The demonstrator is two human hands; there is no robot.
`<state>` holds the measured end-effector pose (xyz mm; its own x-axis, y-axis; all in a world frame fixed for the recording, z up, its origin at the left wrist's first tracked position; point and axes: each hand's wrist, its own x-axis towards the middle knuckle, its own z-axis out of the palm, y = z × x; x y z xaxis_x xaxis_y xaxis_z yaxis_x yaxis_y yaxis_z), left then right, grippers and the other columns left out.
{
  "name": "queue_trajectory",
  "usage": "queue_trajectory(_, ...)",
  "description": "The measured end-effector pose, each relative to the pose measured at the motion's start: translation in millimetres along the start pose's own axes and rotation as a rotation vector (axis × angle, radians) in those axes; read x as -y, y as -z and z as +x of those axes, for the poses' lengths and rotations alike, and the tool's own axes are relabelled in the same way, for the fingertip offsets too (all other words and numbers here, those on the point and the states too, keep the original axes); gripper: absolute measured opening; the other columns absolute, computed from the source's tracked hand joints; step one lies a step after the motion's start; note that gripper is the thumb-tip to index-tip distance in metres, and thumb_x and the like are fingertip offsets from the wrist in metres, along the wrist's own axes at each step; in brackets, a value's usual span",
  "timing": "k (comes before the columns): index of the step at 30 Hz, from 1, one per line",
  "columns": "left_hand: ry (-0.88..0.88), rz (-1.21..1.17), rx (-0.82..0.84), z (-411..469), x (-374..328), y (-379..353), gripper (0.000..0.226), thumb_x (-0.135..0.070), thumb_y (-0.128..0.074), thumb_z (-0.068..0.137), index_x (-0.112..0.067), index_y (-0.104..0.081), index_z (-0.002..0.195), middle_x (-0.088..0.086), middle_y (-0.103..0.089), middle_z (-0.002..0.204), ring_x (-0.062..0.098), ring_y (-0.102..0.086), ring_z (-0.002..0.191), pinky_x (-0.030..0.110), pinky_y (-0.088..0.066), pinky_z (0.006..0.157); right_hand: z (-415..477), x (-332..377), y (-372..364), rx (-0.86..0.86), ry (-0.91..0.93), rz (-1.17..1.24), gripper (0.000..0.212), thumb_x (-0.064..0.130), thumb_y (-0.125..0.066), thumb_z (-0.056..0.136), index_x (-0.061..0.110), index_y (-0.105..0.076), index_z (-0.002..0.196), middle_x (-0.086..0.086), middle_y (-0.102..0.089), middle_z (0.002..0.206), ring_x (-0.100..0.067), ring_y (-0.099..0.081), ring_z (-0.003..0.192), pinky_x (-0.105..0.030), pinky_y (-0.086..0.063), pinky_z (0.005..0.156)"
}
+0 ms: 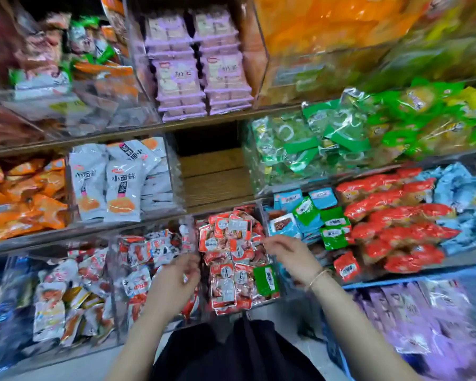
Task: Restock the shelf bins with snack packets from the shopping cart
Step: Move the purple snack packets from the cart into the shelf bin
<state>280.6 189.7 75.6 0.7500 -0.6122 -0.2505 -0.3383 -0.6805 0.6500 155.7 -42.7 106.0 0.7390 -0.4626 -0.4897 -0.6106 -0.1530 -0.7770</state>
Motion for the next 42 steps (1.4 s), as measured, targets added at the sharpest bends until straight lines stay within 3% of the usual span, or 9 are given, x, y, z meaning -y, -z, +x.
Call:
queue_trajectory(4, 0.126, 0.000, 0.144, -40.8, 24.2, -24.3, 0.012, -0.012, -0.059, 0.091, -0.022, -0.064, 0.096, -0.003, -0.070, 0.093, 0.021, -0.067, 0.086, 0.032, -0.050, 0.074, -46.0, -99.6, -21.0, -0.013, -0.210, -0.062, 0.020, 0.009, -0.050, 0.094, 0.003, -0.067, 0.103, -0.011, -0.066, 0.107, -0.012, -0.055, 0.096, -0.022, -0.039, 0.082)
queue_trajectory(9, 0.140, 0.164, 0.359, -60.5, 47.3, -42.6, 0.013, -0.016, -0.053, 0.096, -0.018, -0.060, 0.085, 0.000, -0.062, 0.074, 0.016, -0.058, 0.070, 0.029, -0.042, 0.068, -106.9, -193.7, -43.7, -0.126, -0.511, -0.006, 0.020, 0.012, -0.051, 0.093, 0.014, -0.063, 0.076, -0.001, -0.056, 0.073, -0.013, -0.050, 0.077, -0.022, -0.033, 0.060)
queue_trajectory(12, 0.104, 0.316, 0.538, -63.1, 65.7, -54.5, 0.016, -0.016, -0.050, 0.096, -0.022, -0.049, 0.082, 0.002, -0.052, 0.064, 0.018, -0.050, 0.057, 0.025, -0.040, 0.058, -150.3, -234.8, -64.4, -0.222, -0.735, 0.255, 0.023, 0.006, -0.048, 0.093, 0.002, -0.060, 0.075, -0.017, -0.056, 0.072, -0.021, -0.051, 0.065, -0.024, -0.035, 0.056)
queue_trajectory(16, 0.056, 0.364, 0.832, -60.3, 63.6, -77.8, 0.012, -0.013, -0.063, 0.079, -0.005, -0.071, 0.074, 0.009, -0.068, 0.073, 0.016, -0.069, 0.069, 0.021, -0.052, 0.060, -200.8, -263.3, -70.4, -0.444, -0.864, 0.570, 0.030, 0.002, -0.046, 0.094, 0.011, -0.049, 0.065, -0.007, -0.047, 0.056, -0.005, -0.047, 0.033, -0.014, -0.033, 0.042)
queue_trajectory(18, 0.031, 0.324, 0.752, -64.5, 50.0, -90.2, 0.033, -0.026, -0.040, 0.095, -0.006, -0.066, 0.090, 0.004, -0.059, 0.089, 0.013, -0.058, 0.082, 0.021, -0.045, 0.073, -219.1, -274.7, -68.0, -0.493, -0.884, 0.633, 0.030, 0.004, -0.045, 0.094, 0.013, -0.049, 0.066, -0.006, -0.046, 0.059, -0.007, -0.049, 0.039, -0.017, -0.031, 0.049)
queue_trajectory(21, 0.164, 0.289, 0.743, -69.9, 33.7, -119.3, 0.022, -0.017, -0.051, 0.096, -0.014, -0.056, 0.075, 0.002, -0.057, 0.072, 0.014, -0.052, 0.062, 0.014, -0.039, 0.052, -242.7, -293.6, -58.8, -0.585, -0.927, 0.689, 0.030, 0.005, -0.047, 0.092, 0.012, -0.051, 0.064, -0.007, -0.047, 0.061, -0.016, -0.046, 0.056, -0.022, -0.035, 0.056)
queue_trajectory(28, 0.163, 0.133, 0.784, -81.9, -51.4, -203.4, 0.025, -0.039, -0.050, 0.077, -0.017, -0.060, 0.074, 0.008, -0.067, 0.079, 0.022, -0.060, 0.074, 0.028, -0.037, 0.060, -268.6, -332.7, 22.2, -0.712, -0.818, 0.669, 0.034, 0.001, -0.044, 0.091, 0.015, -0.043, 0.060, -0.006, -0.040, 0.060, -0.017, -0.038, 0.056, -0.023, -0.033, 0.057)
queue_trajectory(32, 0.218, -0.005, 0.733, -91.5, -111.6, -262.8, 0.013, -0.016, -0.052, 0.096, -0.009, -0.062, 0.091, 0.007, -0.062, 0.083, 0.020, -0.056, 0.069, 0.023, -0.035, 0.052, -278.1, -357.3, 90.0, -0.793, -0.700, 0.732, 0.027, 0.002, -0.042, 0.093, 0.013, -0.045, 0.069, -0.004, -0.038, 0.062, -0.013, -0.035, 0.057, -0.022, -0.030, 0.054)
queue_trajectory(42, 0.263, -0.099, 0.598, -82.0, -257.8, -398.8, 0.014, -0.013, -0.053, 0.094, -0.007, -0.063, 0.103, 0.009, -0.063, 0.087, 0.022, -0.056, 0.077, 0.028, -0.042, 0.068, -244.9, -417.9, 252.5, -0.637, -0.503, 0.504, 0.022, 0.002, -0.050, 0.088, 0.014, -0.052, 0.069, -0.005, -0.049, 0.064, -0.018, -0.043, 0.063, -0.033, -0.039, 0.065)
